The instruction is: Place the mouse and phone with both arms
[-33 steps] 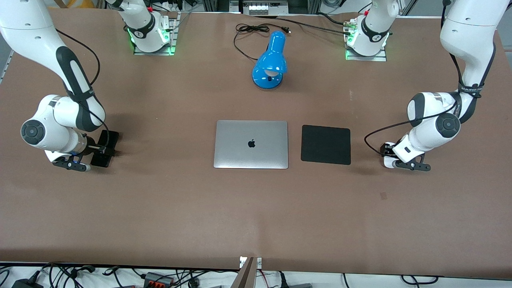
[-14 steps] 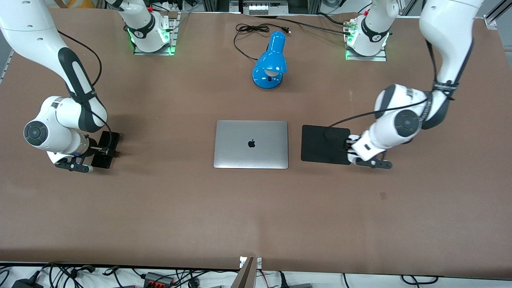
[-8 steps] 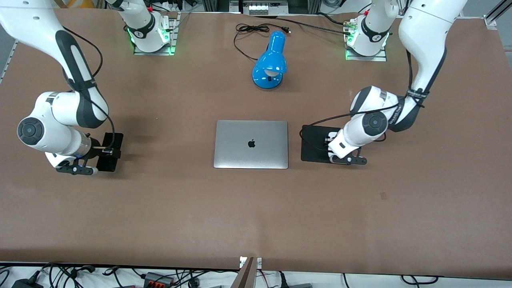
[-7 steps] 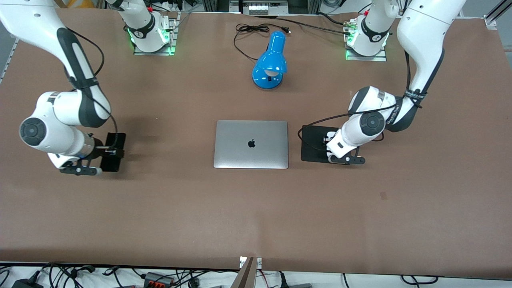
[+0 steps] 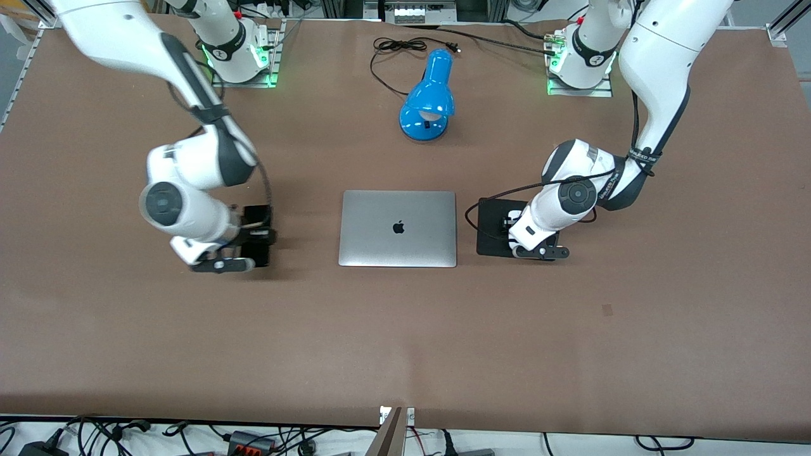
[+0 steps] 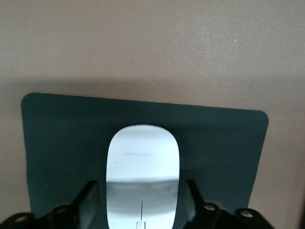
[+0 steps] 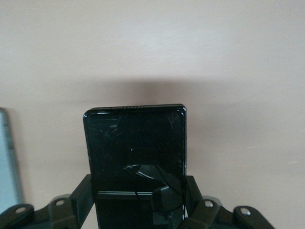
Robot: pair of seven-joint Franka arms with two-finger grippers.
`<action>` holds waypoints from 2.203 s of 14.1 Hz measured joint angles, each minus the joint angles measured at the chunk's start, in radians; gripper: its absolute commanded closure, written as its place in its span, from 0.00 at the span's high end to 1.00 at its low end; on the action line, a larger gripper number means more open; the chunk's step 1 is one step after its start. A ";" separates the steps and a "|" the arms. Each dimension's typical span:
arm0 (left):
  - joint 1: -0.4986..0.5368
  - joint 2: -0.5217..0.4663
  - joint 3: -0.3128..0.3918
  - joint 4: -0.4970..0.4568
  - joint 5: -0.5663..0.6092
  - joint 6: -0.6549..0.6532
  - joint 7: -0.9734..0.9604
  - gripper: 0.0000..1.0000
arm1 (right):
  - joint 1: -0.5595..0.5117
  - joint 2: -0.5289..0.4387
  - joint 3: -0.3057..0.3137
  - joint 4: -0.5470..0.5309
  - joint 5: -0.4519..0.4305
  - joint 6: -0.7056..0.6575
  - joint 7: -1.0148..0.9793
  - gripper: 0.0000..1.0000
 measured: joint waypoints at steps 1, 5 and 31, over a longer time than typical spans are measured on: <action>0.000 0.000 0.000 0.000 0.000 0.000 -0.006 1.00 | 0.026 0.013 0.000 0.000 0.000 0.014 0.031 0.24; 0.002 -0.025 0.001 0.028 0.000 -0.068 -0.011 1.00 | 0.079 0.085 -0.001 0.001 -0.001 0.085 0.120 0.24; -0.028 -0.599 0.402 0.285 -0.078 -0.727 0.541 1.00 | -0.053 -0.070 -0.029 0.546 -0.032 -0.516 -0.023 1.00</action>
